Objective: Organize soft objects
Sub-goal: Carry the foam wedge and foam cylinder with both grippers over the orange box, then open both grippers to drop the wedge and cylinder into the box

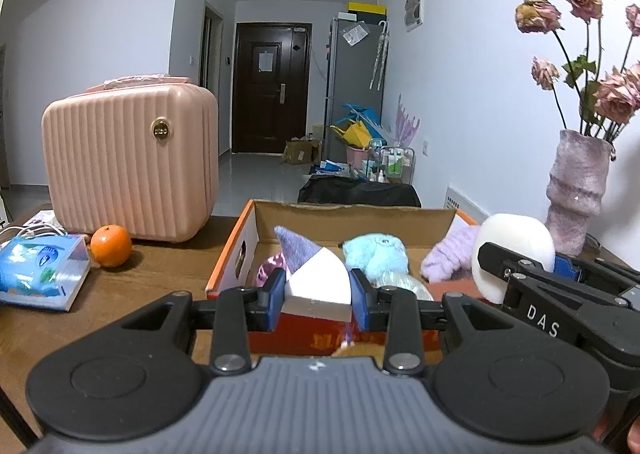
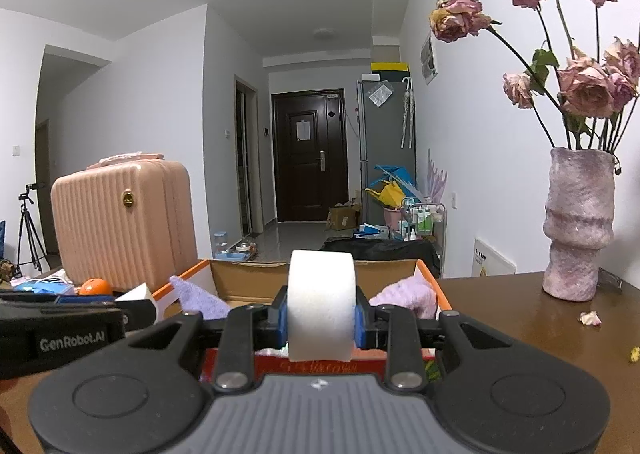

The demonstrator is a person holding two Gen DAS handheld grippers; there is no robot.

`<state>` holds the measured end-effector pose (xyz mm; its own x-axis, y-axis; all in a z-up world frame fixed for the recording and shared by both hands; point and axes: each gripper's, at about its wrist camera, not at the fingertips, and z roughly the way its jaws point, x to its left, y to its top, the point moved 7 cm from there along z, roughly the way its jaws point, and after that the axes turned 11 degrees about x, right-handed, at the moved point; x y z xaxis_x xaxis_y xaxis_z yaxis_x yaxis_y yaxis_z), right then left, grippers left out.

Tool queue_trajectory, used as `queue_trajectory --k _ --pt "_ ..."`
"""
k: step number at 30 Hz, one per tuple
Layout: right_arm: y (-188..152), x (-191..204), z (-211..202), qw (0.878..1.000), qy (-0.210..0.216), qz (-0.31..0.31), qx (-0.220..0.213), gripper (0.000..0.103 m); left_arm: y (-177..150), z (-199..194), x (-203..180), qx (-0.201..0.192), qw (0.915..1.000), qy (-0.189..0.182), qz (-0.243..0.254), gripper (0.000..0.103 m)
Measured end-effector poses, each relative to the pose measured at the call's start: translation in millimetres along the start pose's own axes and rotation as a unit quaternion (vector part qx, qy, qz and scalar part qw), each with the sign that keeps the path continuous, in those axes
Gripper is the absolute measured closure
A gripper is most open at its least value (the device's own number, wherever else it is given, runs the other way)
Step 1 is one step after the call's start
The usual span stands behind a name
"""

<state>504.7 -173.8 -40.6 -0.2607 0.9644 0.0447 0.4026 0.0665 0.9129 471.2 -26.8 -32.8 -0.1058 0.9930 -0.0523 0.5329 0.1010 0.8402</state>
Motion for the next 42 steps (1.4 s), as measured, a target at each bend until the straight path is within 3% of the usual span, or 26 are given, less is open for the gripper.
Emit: queue_trajectory --k 17,35,39,42 --pt "19 -10 56 1.000 -0.013 0.000 0.029 0.074 29 53 0 0.001 1.0000 0.006 -0.006 0.068" --pt "23 -17 89 0.998 -0.028 -0.007 0.048 0.074 43 93 1 0.002 0.9998 0.017 0.007 0.068" --pt "22 -18 93 0.998 -0.034 -0.011 0.055 0.072 43 97 2 0.005 0.9998 0.017 0.006 0.060" --pt "21 -20 94 0.997 -0.039 -0.010 0.058 0.055 43 96 4 0.005 0.9998 0.019 -0.001 0.045"
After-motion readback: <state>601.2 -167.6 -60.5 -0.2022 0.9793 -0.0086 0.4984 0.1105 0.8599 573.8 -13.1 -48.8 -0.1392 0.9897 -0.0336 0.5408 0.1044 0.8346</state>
